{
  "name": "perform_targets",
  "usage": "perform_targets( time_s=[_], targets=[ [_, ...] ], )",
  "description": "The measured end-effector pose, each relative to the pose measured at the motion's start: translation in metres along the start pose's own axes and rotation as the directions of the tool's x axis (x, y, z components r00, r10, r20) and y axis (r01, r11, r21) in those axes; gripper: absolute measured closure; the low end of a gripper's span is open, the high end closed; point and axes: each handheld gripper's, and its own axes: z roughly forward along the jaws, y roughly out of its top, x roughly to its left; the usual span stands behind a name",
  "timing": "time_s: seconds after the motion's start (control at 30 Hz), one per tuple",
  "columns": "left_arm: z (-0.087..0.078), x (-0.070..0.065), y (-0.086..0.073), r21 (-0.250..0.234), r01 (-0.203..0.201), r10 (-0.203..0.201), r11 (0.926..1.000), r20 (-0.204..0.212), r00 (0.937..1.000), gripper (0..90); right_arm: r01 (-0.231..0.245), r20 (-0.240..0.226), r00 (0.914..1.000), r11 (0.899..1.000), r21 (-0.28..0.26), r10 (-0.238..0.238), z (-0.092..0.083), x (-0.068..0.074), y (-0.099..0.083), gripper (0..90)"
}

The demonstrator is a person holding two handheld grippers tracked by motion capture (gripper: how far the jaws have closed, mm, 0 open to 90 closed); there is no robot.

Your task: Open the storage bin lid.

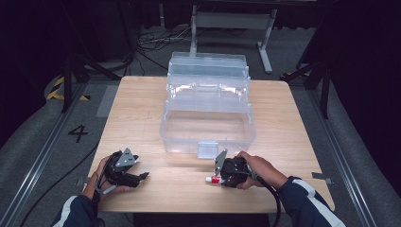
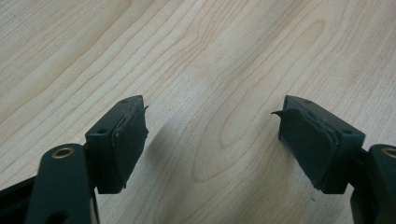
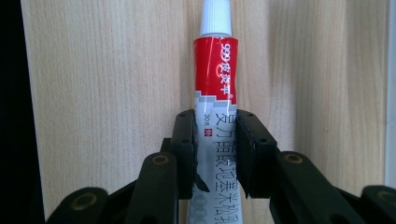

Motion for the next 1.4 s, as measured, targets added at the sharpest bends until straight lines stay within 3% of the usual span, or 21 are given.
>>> perform_targets(
  time_s=[0.23, 1.4],
  targets=[
    [0.004, 0.008, -0.007, -0.044, 0.061, -0.059, 0.9972, 0.051, 0.997, 18.2, 0.015, 0.008, 0.9999, 1.0, -0.004, -0.015, -0.005, 0.0, -0.002, 71.1],
    [0.005, 0.008, -0.007, -0.041, 0.064, -0.062, 0.9971, 0.044, 0.9971, 16.6, -0.018, 0.083, 0.9963, 0.998, -0.054, 0.023, -0.049, 0.002, -0.026, 71.0]
  ],
)
